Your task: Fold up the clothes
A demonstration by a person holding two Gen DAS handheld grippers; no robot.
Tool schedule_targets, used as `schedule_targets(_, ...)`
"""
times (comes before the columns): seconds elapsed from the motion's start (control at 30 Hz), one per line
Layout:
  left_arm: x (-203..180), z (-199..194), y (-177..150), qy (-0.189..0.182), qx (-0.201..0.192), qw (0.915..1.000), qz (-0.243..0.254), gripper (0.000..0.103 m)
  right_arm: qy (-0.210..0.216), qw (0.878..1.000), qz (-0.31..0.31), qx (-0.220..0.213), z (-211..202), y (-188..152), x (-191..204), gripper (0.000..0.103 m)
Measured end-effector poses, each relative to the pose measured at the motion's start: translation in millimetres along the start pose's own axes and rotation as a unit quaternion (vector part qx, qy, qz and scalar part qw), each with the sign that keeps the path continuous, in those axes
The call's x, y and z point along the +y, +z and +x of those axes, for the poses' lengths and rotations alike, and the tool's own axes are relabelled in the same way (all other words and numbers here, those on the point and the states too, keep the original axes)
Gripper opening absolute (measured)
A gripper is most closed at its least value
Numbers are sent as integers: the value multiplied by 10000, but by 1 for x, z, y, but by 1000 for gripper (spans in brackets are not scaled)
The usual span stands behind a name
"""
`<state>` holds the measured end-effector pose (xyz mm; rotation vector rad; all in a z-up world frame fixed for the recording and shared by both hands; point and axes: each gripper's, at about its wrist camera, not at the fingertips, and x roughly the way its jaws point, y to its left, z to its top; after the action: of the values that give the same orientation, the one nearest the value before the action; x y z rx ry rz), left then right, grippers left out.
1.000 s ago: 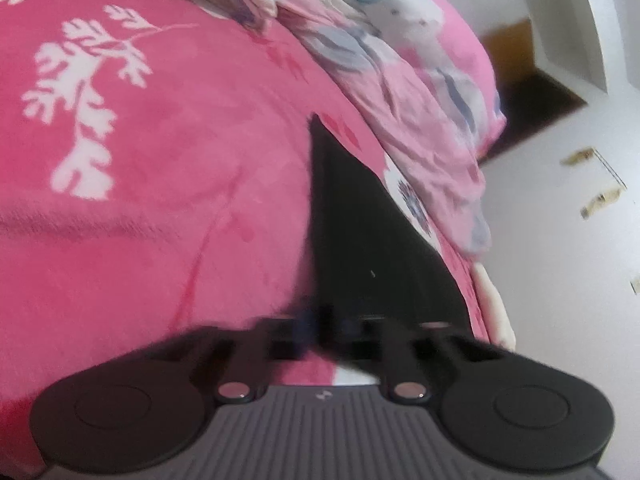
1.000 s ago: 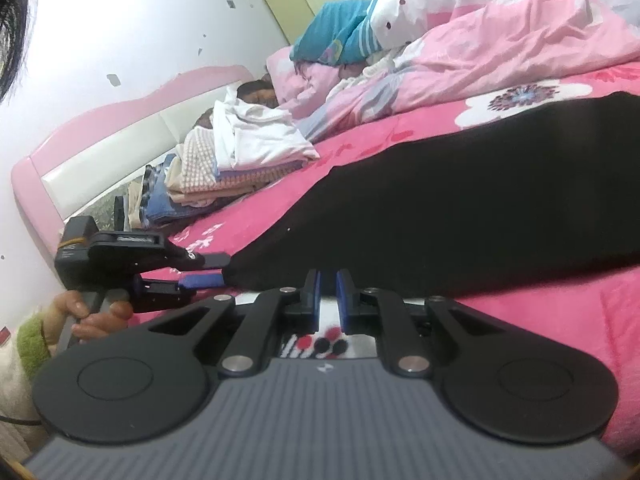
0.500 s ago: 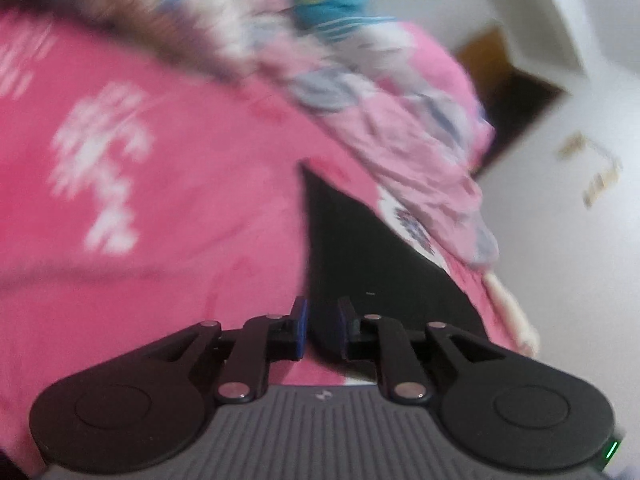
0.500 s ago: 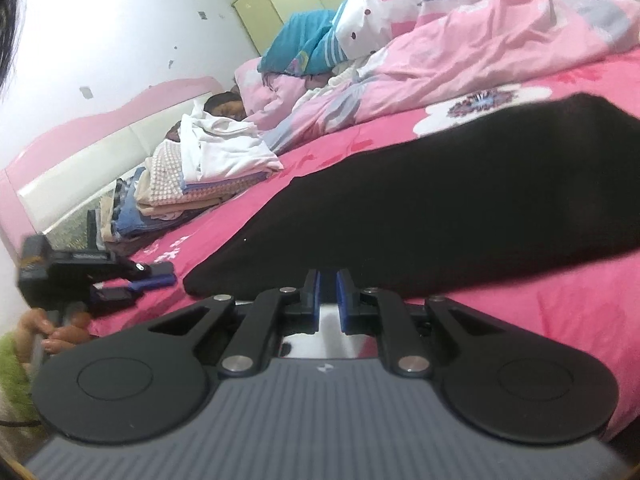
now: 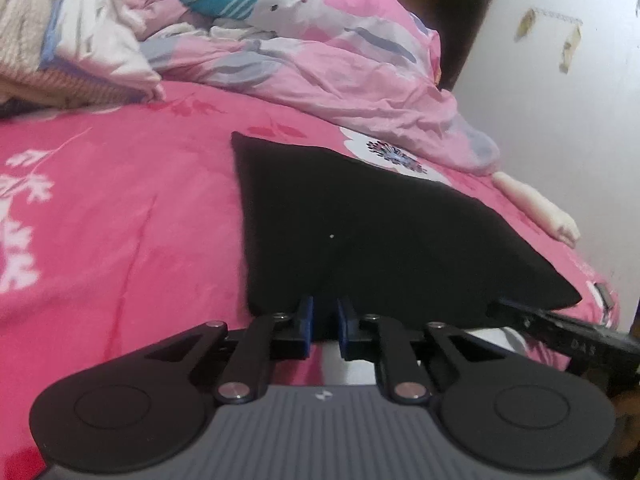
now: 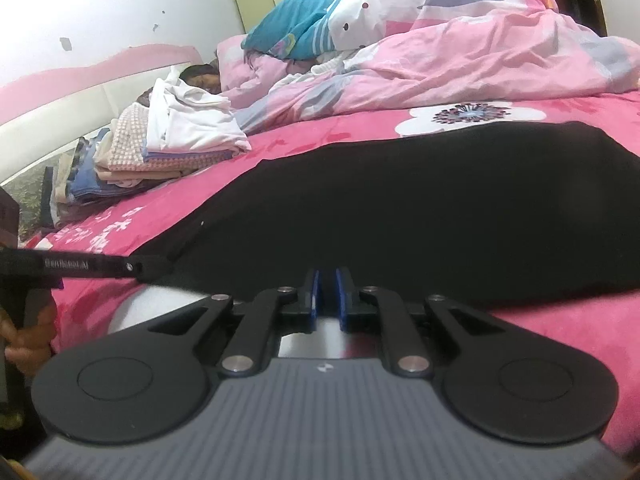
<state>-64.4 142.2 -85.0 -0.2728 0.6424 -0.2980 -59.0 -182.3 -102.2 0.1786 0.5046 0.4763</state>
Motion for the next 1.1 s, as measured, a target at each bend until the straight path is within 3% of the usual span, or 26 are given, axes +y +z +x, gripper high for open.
schedule_targets(0.13,2,-10,-2,58,-67,10000,14,17,-78,9999,-42,75,-20,-7,-1,8)
schedule_targets(0.27,-8,-18,5,170,-290,9991,242,39,-287,9991,-310,-66,-35,1,5,10)
schedule_targets(0.47,-29,-18,17,-41,-550,9975,444,46,-621,9972,-306,-274,-18,19,-4,10)
schedule_targets(0.6,-41,-2,16,-108,-375,9979,518,49,-836,9965,77,-12,-10,7,-18,10)
schedule_targets(0.77,-46,14,14,-97,-164,9985,514,52,-773,9959,460,5,-40,2,-30,11)
schedule_targets(0.97,-50,21,13,-92,-107,9986,507,54,-1539,9843,750,-432,-51,31,-74,11)
schedule_targets(1.1,-53,23,12,-53,-78,9982,588,56,-1930,9761,995,-21,-44,36,-108,11)
